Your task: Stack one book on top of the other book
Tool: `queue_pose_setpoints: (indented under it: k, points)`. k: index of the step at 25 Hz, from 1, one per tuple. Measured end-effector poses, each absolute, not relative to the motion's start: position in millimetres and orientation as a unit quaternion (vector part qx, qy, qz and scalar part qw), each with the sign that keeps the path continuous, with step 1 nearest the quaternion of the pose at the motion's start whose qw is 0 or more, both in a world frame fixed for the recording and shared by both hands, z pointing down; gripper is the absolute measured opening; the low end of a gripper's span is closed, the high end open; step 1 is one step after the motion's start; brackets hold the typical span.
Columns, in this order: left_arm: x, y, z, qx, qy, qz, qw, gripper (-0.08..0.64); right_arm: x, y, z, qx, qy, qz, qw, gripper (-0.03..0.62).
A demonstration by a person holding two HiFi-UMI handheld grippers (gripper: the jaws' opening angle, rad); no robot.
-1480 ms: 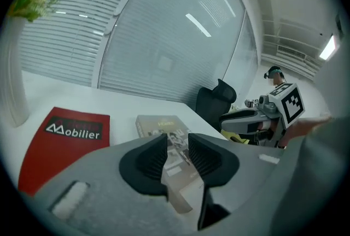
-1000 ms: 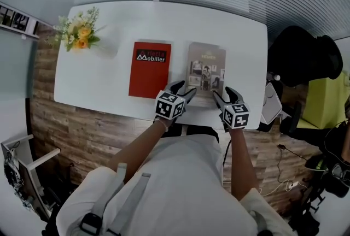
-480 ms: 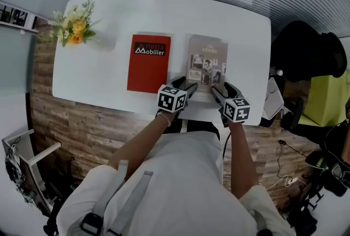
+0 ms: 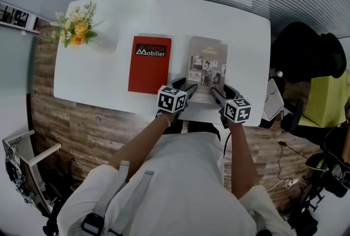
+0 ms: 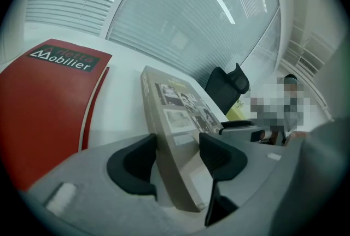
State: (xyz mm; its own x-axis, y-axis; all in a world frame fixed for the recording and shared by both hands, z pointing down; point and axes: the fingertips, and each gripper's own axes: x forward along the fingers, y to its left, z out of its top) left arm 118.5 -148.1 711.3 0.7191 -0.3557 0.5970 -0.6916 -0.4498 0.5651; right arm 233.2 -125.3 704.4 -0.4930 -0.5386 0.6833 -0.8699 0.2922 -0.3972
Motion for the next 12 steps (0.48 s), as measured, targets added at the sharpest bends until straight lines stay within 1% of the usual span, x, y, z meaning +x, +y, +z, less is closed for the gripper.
queue_pose_setpoints:
  k: [4, 12]
  points:
    - [115.2, -148.5, 698.7, 0.827, -0.321, 0.188, 0.421, 0.255, 229.7, -125.7, 689.4, 0.458, -0.779, 0.373, 0.208, 0.233]
    - [103.7, -152.4, 660.4, 0.838, -0.335, 0.169, 0.396, 0.252, 218.5, -125.8, 653.0, 0.471, -0.785, 0.356, 0.188, 0.233]
